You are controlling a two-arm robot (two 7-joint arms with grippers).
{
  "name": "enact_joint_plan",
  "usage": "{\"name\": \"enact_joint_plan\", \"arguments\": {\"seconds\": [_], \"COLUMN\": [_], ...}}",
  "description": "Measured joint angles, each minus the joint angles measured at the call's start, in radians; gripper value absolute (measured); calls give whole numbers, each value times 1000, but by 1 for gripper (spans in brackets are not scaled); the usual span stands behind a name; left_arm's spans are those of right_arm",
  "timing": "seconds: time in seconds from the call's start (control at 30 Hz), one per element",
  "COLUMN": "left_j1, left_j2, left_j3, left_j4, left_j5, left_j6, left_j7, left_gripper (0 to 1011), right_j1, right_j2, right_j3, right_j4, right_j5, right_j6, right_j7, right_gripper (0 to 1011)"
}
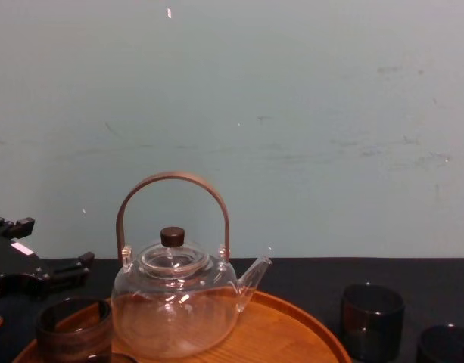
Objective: Pick up the glass from the table and place it on the tray.
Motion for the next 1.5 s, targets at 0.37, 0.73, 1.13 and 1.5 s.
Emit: {"name": "enact_joint_plan", "arguments": {"seconds": [0.37, 0.73, 1.13, 1.5], "left_j1": [0, 0, 0, 0], "left_j2": [0, 0, 0, 0], "left_j3": [0, 0, 0, 0], "left_j4": [0, 0, 0, 0], "left_j5": [0, 0, 0, 0], "left_j6": [0, 0, 0, 0], "left_j7": [0, 0, 0, 0], "left_gripper": [1001, 1001, 1001, 1001], "right_j1": [-35, -44, 5, 49], "right_j2": [0, -23, -69, -101], "right_j3": [19, -29, -112, -161], "right_j4": [-96, -181, -173, -130], "right_j5": [-15, -63, -101, -115], "right_j6": [-5, -10, 4, 17], "right_j7": [50, 109, 153, 173], "right_gripper": [916, 916, 916, 916]}}
